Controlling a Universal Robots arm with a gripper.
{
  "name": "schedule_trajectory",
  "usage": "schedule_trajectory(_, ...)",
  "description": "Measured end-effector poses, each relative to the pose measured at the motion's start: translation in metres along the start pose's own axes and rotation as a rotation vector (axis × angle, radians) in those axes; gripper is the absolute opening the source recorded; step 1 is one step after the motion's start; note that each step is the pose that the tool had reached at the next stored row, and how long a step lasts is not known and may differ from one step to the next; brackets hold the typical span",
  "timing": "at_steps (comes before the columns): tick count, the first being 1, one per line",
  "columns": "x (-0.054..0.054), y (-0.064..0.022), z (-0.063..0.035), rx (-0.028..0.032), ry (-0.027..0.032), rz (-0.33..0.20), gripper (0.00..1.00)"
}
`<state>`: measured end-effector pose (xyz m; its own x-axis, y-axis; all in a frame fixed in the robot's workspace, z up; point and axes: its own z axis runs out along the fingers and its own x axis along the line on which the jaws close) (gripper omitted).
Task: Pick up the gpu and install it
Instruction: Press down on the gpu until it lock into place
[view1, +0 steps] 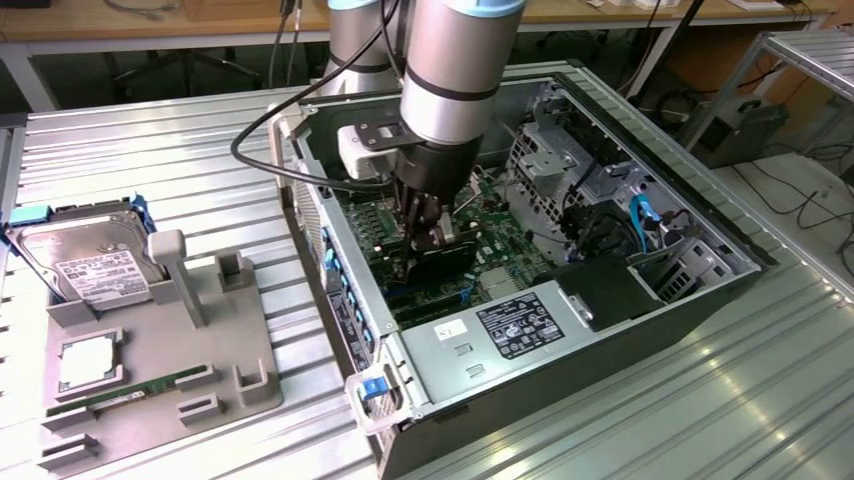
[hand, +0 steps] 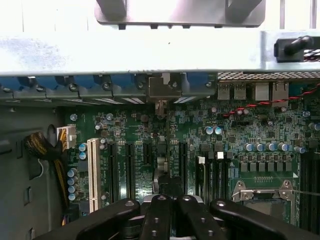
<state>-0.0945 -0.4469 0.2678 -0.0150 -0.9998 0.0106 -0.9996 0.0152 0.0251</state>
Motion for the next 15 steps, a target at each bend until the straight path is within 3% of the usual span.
schedule_trajectory(2,0.000,-0.0001,-0.0034,0.0018,-0.0031,0.000,0.11)
schedule_trajectory(7,0.000,0.0006,-0.0320,0.0000,-0.0001,0.000,0.11)
schedule_trajectory(15,0.000,0.0006,-0.0335,0.0001,-0.0002,0.000,0.11)
